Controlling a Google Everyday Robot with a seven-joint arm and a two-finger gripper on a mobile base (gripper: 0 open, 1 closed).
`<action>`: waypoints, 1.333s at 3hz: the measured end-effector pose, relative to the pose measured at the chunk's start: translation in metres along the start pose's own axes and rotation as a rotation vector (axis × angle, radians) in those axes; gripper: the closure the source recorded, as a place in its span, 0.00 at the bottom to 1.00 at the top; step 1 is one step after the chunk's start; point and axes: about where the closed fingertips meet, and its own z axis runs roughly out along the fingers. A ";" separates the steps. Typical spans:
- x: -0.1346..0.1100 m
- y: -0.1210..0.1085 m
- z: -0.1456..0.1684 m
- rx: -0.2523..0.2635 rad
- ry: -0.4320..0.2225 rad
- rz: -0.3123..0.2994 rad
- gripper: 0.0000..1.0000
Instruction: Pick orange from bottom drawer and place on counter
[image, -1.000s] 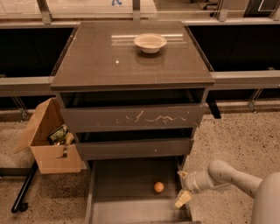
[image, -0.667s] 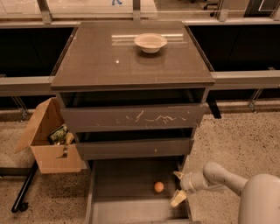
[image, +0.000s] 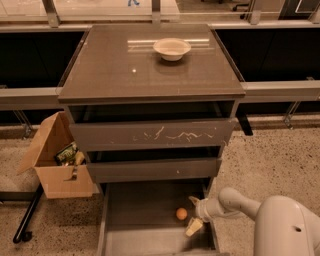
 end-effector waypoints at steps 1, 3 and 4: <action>0.004 -0.006 0.028 0.000 0.023 -0.013 0.00; 0.014 -0.015 0.056 -0.001 0.044 0.008 0.03; 0.017 -0.019 0.065 -0.006 0.044 0.020 0.25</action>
Offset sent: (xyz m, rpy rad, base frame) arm 0.0203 0.0183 -0.0481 -0.0576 0.0006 0.0054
